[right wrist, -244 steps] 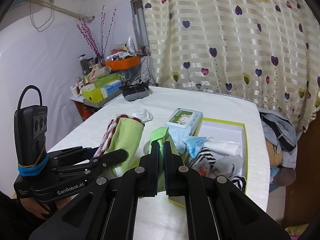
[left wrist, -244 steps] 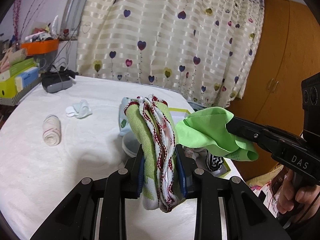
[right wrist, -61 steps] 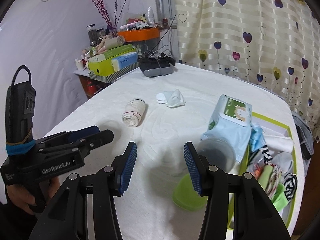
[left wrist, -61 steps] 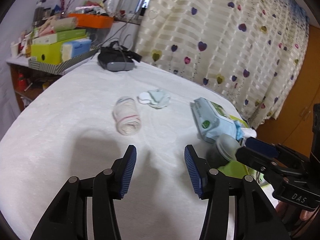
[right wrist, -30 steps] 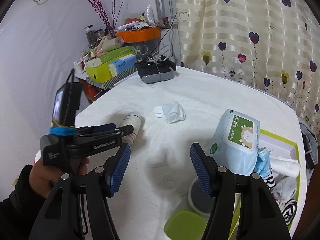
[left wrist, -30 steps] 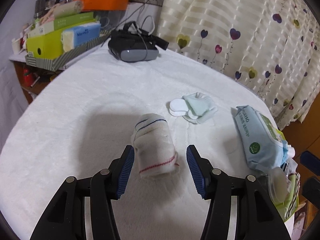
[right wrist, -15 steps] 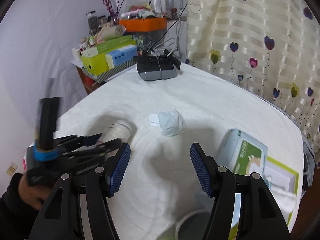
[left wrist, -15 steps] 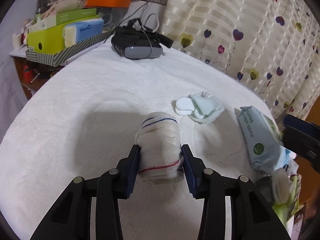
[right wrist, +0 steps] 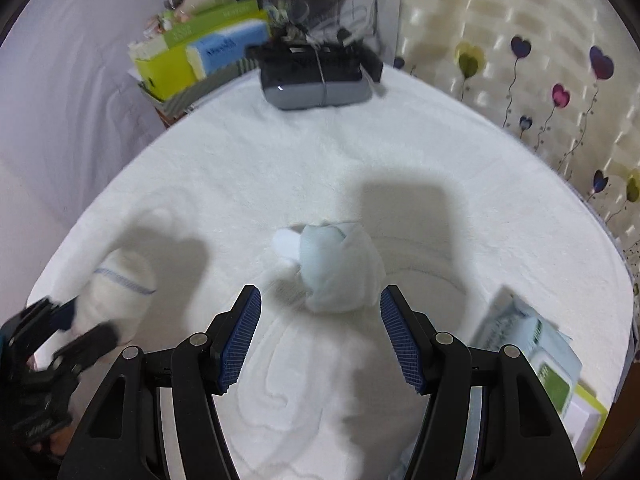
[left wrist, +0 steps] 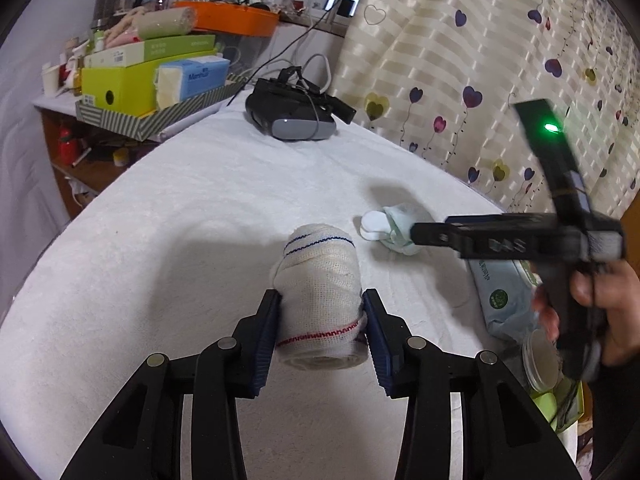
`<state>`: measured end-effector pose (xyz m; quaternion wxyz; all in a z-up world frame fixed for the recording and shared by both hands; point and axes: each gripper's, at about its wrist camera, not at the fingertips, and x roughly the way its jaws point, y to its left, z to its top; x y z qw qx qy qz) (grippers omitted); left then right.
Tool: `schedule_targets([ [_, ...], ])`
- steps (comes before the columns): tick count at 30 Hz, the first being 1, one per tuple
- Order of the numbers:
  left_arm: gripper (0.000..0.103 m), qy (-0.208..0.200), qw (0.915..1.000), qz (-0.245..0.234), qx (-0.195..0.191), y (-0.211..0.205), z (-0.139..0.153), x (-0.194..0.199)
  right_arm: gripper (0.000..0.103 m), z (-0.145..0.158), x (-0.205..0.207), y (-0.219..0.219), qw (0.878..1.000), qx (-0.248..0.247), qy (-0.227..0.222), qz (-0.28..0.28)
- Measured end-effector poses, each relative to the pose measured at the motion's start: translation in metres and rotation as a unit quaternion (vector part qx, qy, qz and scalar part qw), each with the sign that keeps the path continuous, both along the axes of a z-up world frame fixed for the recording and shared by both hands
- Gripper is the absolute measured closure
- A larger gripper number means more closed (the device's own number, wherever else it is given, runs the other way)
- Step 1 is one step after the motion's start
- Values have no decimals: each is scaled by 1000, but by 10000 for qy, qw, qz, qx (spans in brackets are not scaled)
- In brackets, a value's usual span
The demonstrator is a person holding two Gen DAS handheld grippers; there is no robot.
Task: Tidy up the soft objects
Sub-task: 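Grasp the pale blue-white sock with the right tool while the left holds the rolled sock, then carry the rolled sock and pale sock with both tools over the box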
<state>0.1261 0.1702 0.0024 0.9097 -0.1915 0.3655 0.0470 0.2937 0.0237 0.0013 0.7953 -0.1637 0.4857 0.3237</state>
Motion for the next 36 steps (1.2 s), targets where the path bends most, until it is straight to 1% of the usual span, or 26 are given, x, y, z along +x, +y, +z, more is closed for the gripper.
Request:
schedule_targets([
  [2, 63, 31, 10000, -10, -37, 1, -3, 1, 40, -8, 10, 7, 9998, -121, 137, 5],
  [5, 63, 51, 10000, 21, -15, 2, -5, 2, 40, -14, 16, 14, 9994, -314, 168, -4],
  [6, 63, 57, 10000, 36, 6, 3, -5, 2, 46, -14, 16, 16, 9993, -347, 139, 11],
  [7, 63, 65, 10000, 42, 18, 4, -5, 3, 62, -14, 15, 18, 9992, -374, 113, 33],
  [9, 63, 78, 10000, 48, 39, 4, -6, 3, 70, -14, 14, 20, 9990, -450, 62, 22],
  [10, 63, 80, 9999, 52, 45, 3, -6, 4, 78, -13, 13, 20, 9989, -471, 21, 26],
  [15, 63, 30, 9999, 85, 99, 2, -2, -2, 79, -3, -2, 16, 9994, -300, -129, 68],
  [23, 63, -171, 9996, 104, 199, -10, 16, -23, 79, 37, -47, -4, 9987, 288, -400, 126],
  [29, 63, -349, 9991, 63, 234, -27, 30, -44, 79, 69, -95, -32, 9948, 770, -663, 111],
  [33, 63, -517, 9984, -55, 225, -42, 41, -61, 79, 86, -130, -58, 9902, 1115, -835, -16],
  [36, 63, -626, 9976, -169, 229, -55, 48, -73, 79, 94, -157, -79, 9866, 1281, -994, -161],
])
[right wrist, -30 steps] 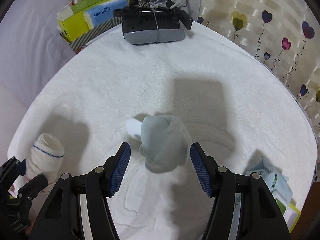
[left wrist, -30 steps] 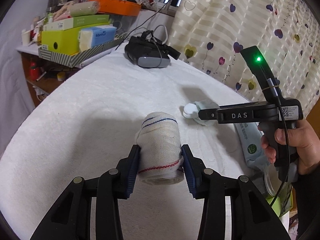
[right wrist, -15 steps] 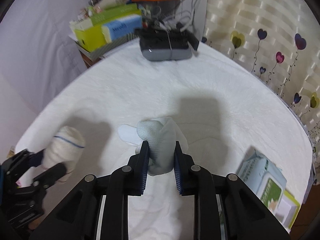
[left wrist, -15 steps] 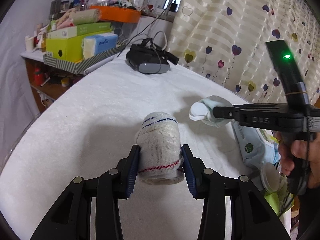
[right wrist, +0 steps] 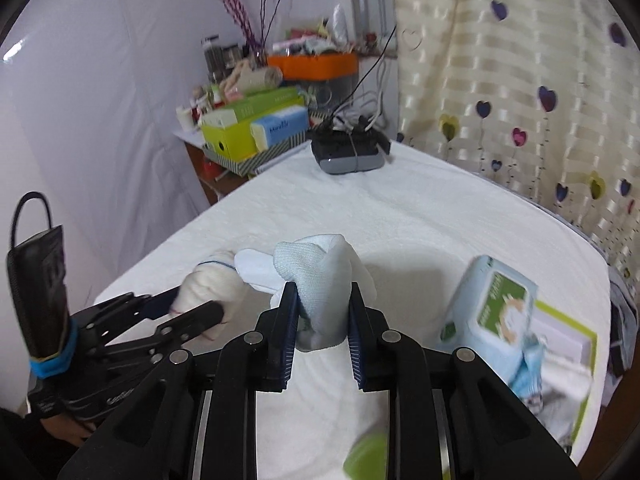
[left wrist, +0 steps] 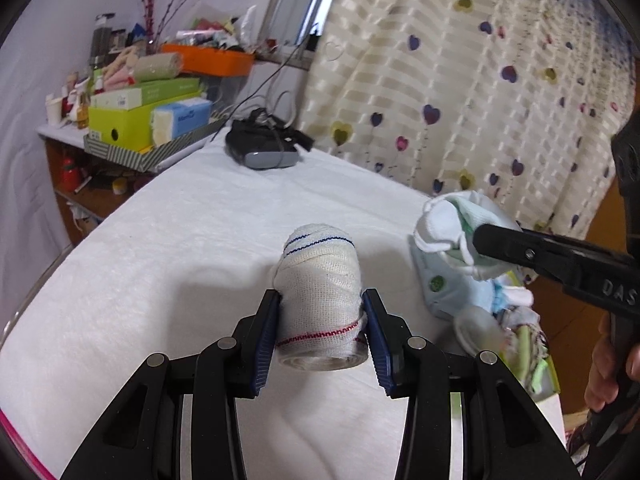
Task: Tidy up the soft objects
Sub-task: 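Carry the rolled sock and pale sock with both tools over the box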
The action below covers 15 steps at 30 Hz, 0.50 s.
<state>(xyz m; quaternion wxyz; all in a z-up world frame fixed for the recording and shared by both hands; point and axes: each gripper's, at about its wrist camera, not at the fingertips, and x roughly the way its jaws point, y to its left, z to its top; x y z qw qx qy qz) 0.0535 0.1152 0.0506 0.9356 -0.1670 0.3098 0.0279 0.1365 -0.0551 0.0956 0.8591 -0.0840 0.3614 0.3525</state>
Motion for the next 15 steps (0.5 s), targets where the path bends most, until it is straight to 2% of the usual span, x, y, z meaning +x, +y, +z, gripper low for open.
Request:
schedule_targets([
  [7, 62, -190, 9993, -323, 76, -32, 13, -21, 79, 9, -40, -42, 9981, 266, -298, -463],
  [15, 63, -312, 9971, -666, 174, -67, 23, -33, 79, 8, -68, -84, 9945, 483, -411, -834],
])
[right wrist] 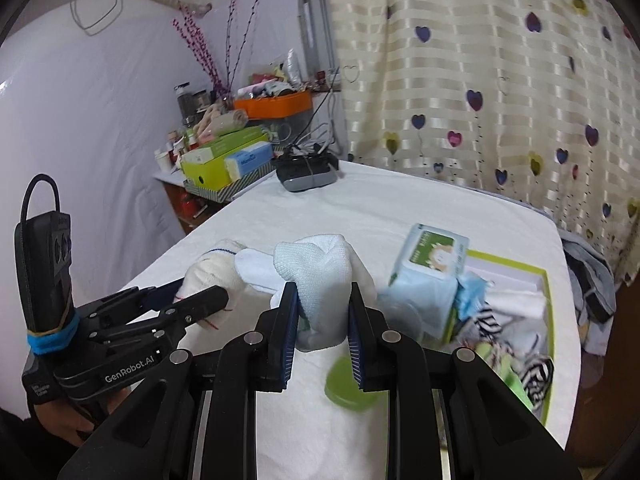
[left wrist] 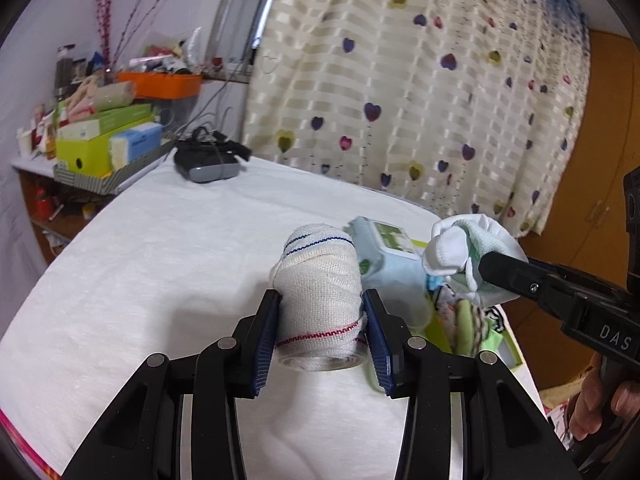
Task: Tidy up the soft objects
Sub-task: 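Carry the rolled sock and pale sock with both tools over the box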
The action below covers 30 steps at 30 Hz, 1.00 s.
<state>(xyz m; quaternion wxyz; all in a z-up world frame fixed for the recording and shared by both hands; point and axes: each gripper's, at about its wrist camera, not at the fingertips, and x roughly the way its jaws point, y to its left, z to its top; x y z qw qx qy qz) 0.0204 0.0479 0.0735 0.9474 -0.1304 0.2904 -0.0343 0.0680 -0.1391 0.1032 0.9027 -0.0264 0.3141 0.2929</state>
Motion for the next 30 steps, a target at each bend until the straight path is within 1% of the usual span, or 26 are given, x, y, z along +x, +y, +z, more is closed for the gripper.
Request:
schedule_targets([
  [7, 63, -47, 9993, -363, 82, -35, 6, -2, 79, -4, -12, -39, 9993, 183, 15, -313],
  [15, 63, -17, 9972, -738, 130, -74, 3, 0, 79, -7, -21, -80, 9973, 272, -8, -687],
  [24, 63, 0, 9947, -1013, 172, -100, 3, 2, 79, -11, -24, -103, 9956, 312, -1, -886],
  [30, 63, 77, 9921, -1229, 233, -120, -2, 6, 79, -19, -25, -123, 9933, 399, 89, -1084],
])
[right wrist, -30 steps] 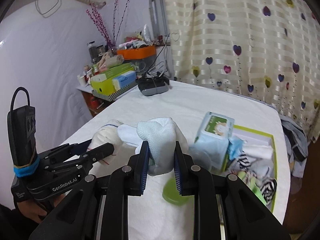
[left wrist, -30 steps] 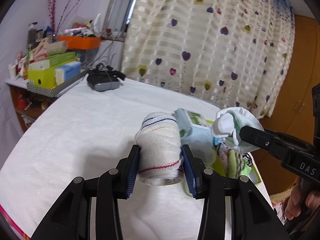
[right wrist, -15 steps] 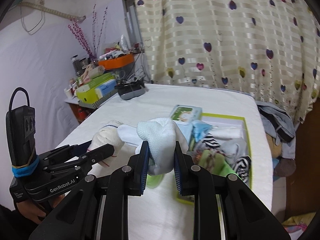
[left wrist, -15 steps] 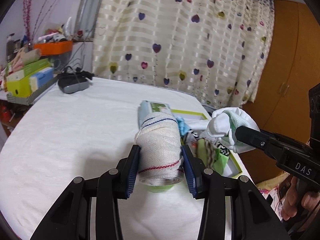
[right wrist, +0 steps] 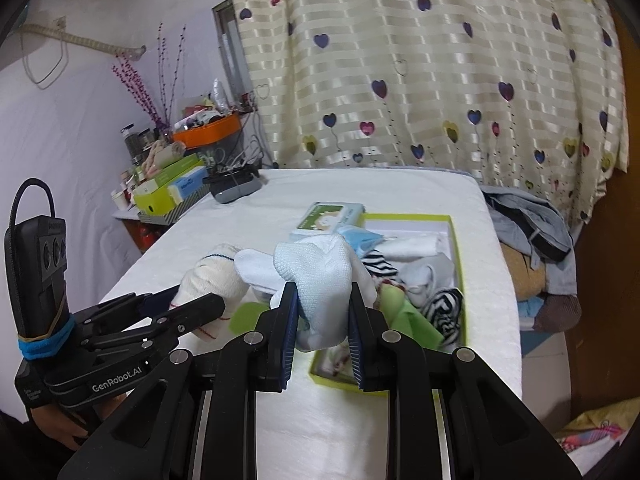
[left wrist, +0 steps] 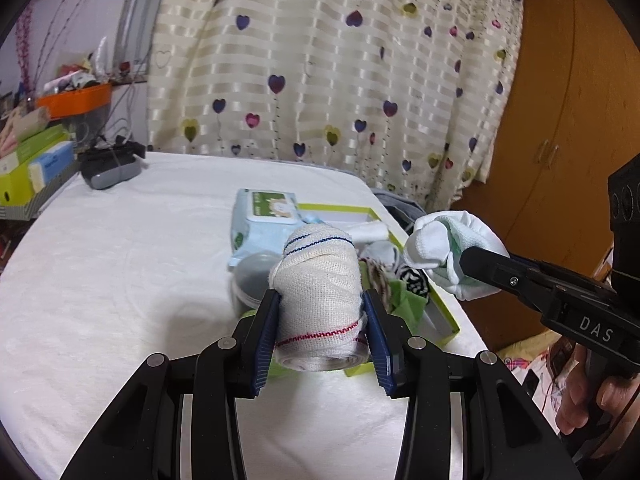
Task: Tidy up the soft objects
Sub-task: 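Carry the rolled sock and pale sock with both tools over the box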
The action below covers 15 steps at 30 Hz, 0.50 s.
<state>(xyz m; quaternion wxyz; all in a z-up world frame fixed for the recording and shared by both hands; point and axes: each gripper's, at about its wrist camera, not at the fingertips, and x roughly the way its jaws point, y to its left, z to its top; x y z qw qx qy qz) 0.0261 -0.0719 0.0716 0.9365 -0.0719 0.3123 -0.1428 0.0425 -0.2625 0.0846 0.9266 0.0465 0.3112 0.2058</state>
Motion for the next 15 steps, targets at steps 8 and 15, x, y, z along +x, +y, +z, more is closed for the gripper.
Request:
schedule_targets([
  [8, 62, 43, 9996, -253, 73, -23, -4, 3, 79, -5, -1, -17, 9998, 64, 80, -159],
  [15, 62, 161, 9991, -376, 104, -35, -12, 8, 79, -12, 1, -28, 9995, 67, 170, -249],
])
